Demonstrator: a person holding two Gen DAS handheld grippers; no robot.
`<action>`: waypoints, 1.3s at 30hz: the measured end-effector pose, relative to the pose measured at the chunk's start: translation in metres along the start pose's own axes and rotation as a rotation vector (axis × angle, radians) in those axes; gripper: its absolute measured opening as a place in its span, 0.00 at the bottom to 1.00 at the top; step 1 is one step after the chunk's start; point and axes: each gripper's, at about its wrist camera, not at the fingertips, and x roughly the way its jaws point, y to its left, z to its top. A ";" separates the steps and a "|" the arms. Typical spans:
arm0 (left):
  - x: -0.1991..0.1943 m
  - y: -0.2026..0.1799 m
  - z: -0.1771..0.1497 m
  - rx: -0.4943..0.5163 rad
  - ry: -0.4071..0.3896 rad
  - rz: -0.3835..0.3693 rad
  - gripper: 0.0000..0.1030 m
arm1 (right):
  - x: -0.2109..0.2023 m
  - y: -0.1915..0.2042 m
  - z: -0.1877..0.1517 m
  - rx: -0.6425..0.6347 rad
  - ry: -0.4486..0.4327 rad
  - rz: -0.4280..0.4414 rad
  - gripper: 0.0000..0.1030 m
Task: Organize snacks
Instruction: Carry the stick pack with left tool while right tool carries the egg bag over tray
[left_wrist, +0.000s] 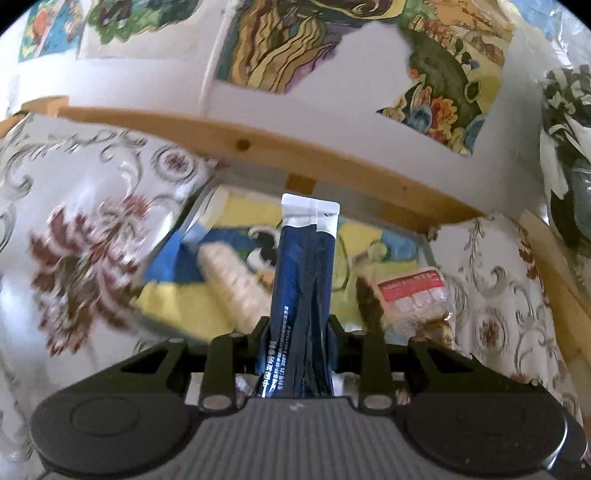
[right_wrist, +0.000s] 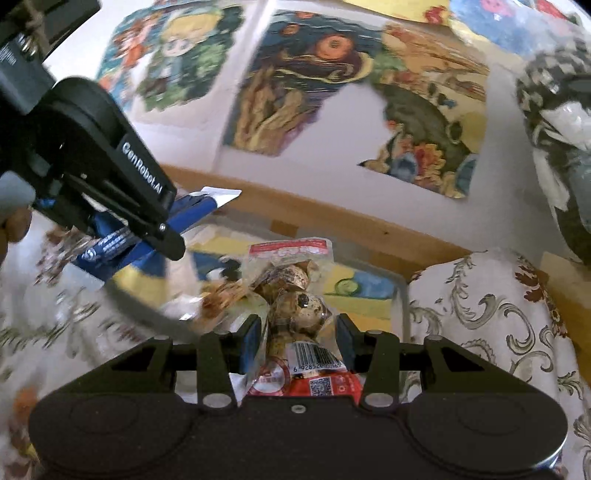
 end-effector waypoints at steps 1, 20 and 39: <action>0.004 -0.004 0.003 0.006 -0.007 0.000 0.32 | 0.005 -0.005 0.001 0.013 -0.005 -0.009 0.44; 0.089 -0.041 0.019 0.079 0.043 0.041 0.32 | 0.084 -0.082 -0.003 0.218 0.058 -0.106 0.45; 0.130 -0.057 0.010 0.083 0.151 0.059 0.33 | 0.112 -0.081 -0.016 0.265 0.143 -0.016 0.47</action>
